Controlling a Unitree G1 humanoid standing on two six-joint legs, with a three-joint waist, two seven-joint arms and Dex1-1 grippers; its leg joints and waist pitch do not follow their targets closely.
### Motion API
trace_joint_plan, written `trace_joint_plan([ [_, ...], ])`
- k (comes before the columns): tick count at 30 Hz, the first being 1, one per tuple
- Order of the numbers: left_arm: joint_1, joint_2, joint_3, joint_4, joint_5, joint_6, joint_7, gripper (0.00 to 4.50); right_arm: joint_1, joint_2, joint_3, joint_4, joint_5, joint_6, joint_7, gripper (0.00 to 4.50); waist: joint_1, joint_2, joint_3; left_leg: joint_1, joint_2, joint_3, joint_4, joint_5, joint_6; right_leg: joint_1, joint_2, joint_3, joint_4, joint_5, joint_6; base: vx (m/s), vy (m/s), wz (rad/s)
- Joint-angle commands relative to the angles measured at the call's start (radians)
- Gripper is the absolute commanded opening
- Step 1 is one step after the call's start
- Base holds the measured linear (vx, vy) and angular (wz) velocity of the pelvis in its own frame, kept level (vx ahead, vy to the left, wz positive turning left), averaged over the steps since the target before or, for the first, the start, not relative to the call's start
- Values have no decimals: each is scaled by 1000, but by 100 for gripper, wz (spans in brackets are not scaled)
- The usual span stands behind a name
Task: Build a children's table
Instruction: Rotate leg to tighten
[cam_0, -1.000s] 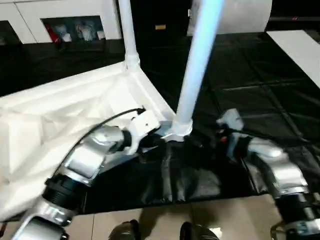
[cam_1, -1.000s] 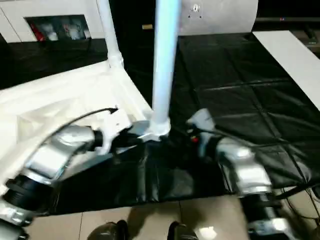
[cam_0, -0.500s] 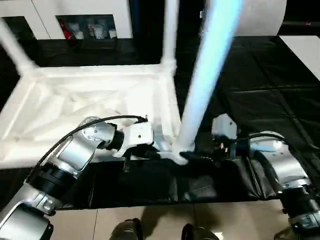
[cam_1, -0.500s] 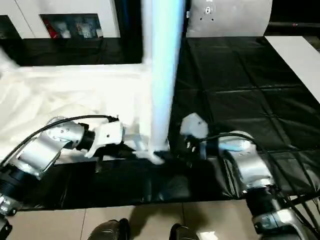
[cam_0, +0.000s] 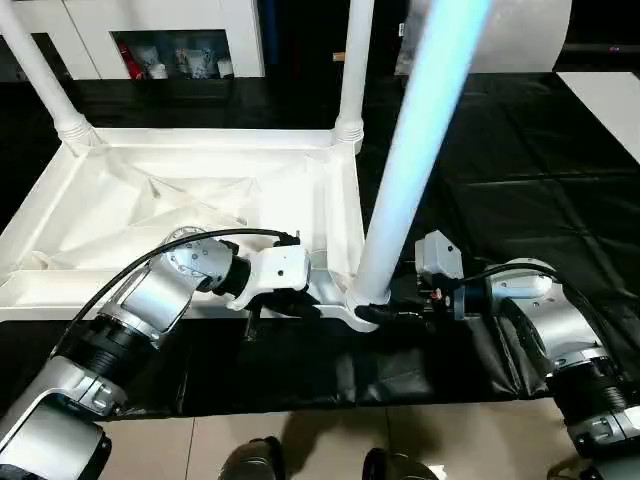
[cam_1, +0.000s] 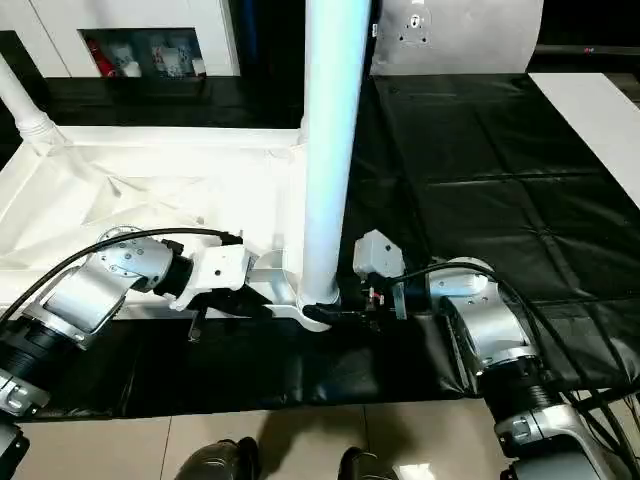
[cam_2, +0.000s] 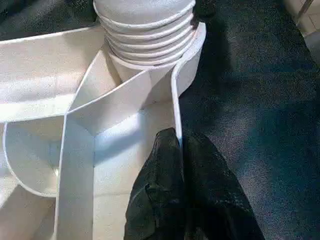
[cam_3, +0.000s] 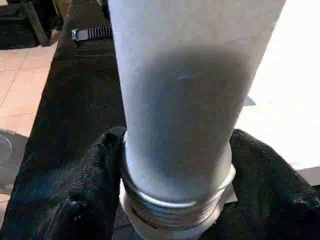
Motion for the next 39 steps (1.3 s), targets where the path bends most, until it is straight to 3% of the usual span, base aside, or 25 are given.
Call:
trace_joint_plan([
  [1,-3,-4,-36,3,13,-22,-56,0,-2,-1,1,6,19,35,18,284,-3,-9,-75,29,79,-34,-57,-141,108,46,-100,58,-52,-183,-253,0,0,0],
  [4,4,-10,-23,2,6,8,-37,0,12,0,1,-10,32,68,23,275,-3,-9,-76,29,80,-35,-57,-136,108,45,-98,57,-50,-171,-257,0,0,0],
  [8,24,-64,38,-22,-34,145,69,0,74,26,-11,-84,78,229,-39,272,4,-7,-74,29,83,-35,-58,-137,107,45,-100,58,-52,-180,-262,0,0,0],
  [12,48,-123,81,-78,-48,264,185,0,85,99,-41,-87,42,298,-238,272,-2,-7,-63,35,81,-40,-67,-234,53,40,-105,59,-69,-346,-230,0,0,0],
  [13,53,-141,89,-93,-49,296,214,0,84,119,-49,-84,33,314,-290,272,-10,-9,-61,40,78,-46,-71,-292,19,39,-109,59,-81,-454,-200,0,0,0],
  [15,63,-200,111,-125,-52,369,291,0,74,174,-80,-78,28,355,-399,272,-21,-11,-59,31,75,-50,-75,-298,4,42,-108,57,-82,-484,-179,0,0,0],
  [16,67,-242,123,-143,-50,415,343,0,67,210,-101,-77,22,379,-469,272,-31,-11,-61,35,76,-51,-74,-306,-3,39,-108,58,-84,-485,-175,0,0,0],
  [20,46,-412,173,-125,-35,508,552,0,29,326,-159,-33,-16,408,-707,272,-54,-18,-66,27,69,-49,-68,-269,14,43,-106,57,-86,-446,-175,0,0,0],
  [21,46,-412,173,-125,-35,508,552,0,29,326,-159,-33,-16,408,-707,272,-58,-17,-68,24,67,-47,-65,-250,23,42,-106,56,-88,-429,-179,0,0,0],
  [22,29,-479,187,-96,-22,512,644,0,5,380,-194,9,-20,407,-820,272,-58,-20,-71,22,65,-45,-63,-224,34,45,-104,56,-86,-402,-174,0,0,0],
  [24,15,-530,189,-73,-2,504,716,0,-20,419,-217,53,-29,390,-915,272,-60,-19,-70,29,62,-43,-62,-228,42,37,-98,54,-92,-407,-173,0,0,0],
  [26,7,-565,176,-71,22,506,757,0,-36,458,-234,81,-39,368,-973,272,-56,-19,-73,27,63,-41,-60,-204,52,41,-100,56,-89,-369,-174,0,0,0],
  [27,4,-572,168,-73,31,506,762,0,-39,470,-236,87,-46,355,-982,272,-54,-16,-74,27,66,-39,-60,-191,58,37,-98,57,-86,-330,-179,0,0,0],
  [28,3,-572,160,-75,37,505,760,0,-39,476,-234,88,-50,344,-980,307,-54,-16,-76,27,66,-39,-60,-185,62,38,-97,56,-84,-313,-181,0,0,0],
  [31,1,-542,148,-75,54,493,743,0,-16,477,-235,50,-59,304,-972,344,-49,-15,-76,24,66,-38,-60,-153,86,44,-96,55,-75,-232,-198,0,0,0],
  [35,2,-496,151,-63,58,467,709,0,5,425,-243,3,-57,273,-924,368,-49,-15,-73,24,66,-38,-62,-169,90,44,-95,55,-77,-246,-197,0,0,0],
  [39,20,-421,148,-56,56,417,630,0,41,337,-268,-74,-9,264,-800,399,-44,-17,-73,23,66,-39,-62,-165,94,47,-97,55,-77,-255,-186,0,0,0],
])
